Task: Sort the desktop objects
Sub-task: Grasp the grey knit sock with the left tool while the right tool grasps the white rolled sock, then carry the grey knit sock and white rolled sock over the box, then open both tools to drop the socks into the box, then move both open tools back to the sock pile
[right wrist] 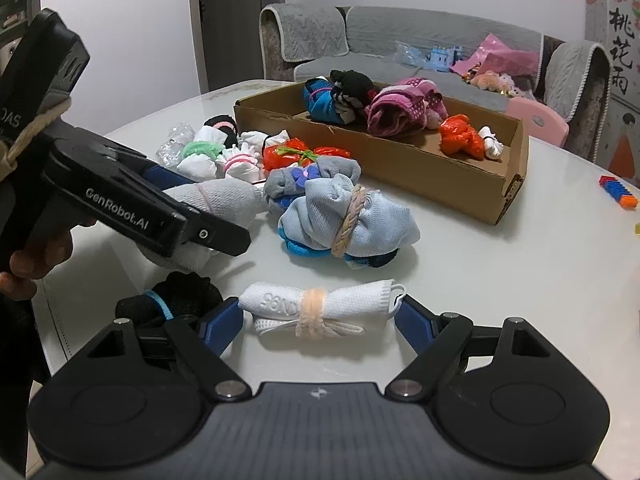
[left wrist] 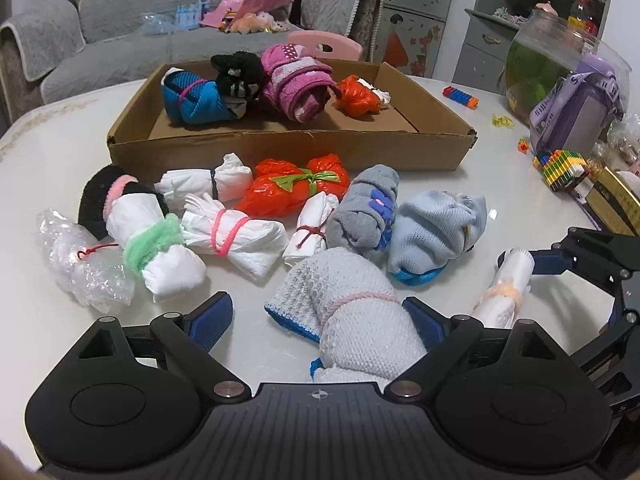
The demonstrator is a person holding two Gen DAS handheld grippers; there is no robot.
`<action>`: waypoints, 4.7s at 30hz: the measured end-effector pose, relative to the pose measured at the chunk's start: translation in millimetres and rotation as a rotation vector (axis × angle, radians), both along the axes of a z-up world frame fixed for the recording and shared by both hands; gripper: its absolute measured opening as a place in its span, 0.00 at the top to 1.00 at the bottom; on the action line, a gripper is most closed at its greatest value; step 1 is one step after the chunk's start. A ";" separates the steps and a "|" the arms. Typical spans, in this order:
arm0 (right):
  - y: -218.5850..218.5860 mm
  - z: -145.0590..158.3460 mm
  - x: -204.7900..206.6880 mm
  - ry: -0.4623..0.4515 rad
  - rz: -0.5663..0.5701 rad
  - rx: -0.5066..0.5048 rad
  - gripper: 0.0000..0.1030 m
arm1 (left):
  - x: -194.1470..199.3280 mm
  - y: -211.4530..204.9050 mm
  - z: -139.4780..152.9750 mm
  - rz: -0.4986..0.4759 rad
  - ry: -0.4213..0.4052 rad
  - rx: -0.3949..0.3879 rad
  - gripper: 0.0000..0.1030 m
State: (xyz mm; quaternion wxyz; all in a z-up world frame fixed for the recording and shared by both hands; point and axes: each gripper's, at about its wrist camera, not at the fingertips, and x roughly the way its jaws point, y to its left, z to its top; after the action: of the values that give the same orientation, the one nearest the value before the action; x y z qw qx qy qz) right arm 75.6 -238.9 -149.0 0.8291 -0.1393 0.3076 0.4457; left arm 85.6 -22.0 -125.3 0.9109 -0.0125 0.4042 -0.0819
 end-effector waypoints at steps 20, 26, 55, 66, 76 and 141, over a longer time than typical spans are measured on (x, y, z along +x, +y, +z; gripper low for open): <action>-9.6 8.2 -0.9 -0.006 -0.036 0.049 0.32 | -26.6 -8.0 11.6 -0.065 -0.052 0.055 0.51; -21.2 20.7 -2.1 0.007 -0.067 0.087 0.32 | -36.8 7.5 32.1 -0.029 -0.075 0.064 0.51; 29.0 141.2 123.1 -0.084 -0.174 0.121 0.33 | 101.1 68.1 116.9 0.082 -0.169 0.070 0.52; 70.6 100.0 188.9 0.011 -0.241 0.020 0.33 | 178.4 78.8 90.9 0.092 -0.074 0.061 0.52; 95.4 69.1 234.4 0.080 -0.285 -0.044 0.33 | 226.5 76.8 81.7 0.088 -0.057 0.060 0.52; 43.1 23.2 -60.5 -0.073 -0.094 0.049 0.06 | -6.1 123.6 35.9 0.147 -0.080 0.063 0.19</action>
State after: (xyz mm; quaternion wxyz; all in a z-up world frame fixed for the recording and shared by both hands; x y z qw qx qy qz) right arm 15.2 -195.8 -125.8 0.8629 -0.1209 0.2723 0.4083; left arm 79.5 101.6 -89.4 0.9298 -0.0102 0.3679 -0.0025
